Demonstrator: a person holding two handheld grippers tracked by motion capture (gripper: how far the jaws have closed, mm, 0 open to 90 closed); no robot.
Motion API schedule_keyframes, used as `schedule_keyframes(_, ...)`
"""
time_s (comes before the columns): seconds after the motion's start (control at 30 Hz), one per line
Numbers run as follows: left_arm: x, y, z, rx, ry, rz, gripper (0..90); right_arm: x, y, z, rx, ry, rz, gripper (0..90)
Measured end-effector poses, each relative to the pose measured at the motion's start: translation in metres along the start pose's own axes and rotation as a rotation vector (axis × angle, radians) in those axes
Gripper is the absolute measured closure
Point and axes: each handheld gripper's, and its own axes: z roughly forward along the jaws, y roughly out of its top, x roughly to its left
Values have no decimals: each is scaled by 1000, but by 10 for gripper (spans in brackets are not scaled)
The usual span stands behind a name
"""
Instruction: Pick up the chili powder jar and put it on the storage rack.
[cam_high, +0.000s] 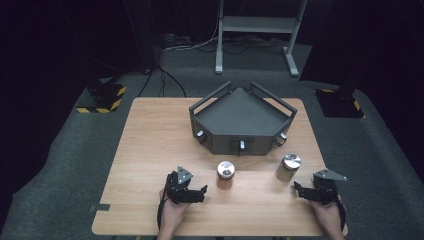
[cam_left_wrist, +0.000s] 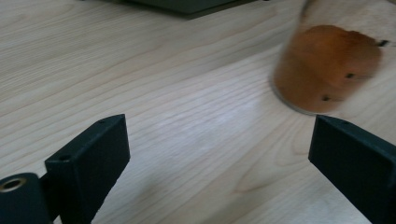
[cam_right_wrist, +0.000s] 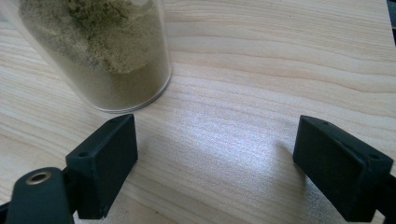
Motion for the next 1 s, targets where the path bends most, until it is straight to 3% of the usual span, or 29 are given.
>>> schedule_keyframes(0.03,-1,1,1,-3,-28,12,55,0,0,0,0,0,0,137)
schedule_keyframes(0.3,-5,5,10,-15,-109,43,56,0,0,0,0,0,0,137)
schedule_keyframes(0.8,-19,17,32,-45,-155,83,75,0,0,0,0,0,0,137)
schedule_keyframes(0.83,-50,-15,52,-271,-158,-253,78,0,0,0,0,0,0,137)
schedule_keyframes(0.87,-52,-14,54,-276,-158,-256,81,0,0,0,0,0,0,137)
schedule_keyframes(0.9,-23,21,37,-50,-154,89,86,0,0,0,0,0,0,137)
schedule_keyframes(0.97,-24,22,39,-52,-153,88,90,0,0,0,0,0,0,137)
schedule_keyframes(1.0,-44,-2,53,-214,-156,-144,95,0,0,0,0,0,0,137)
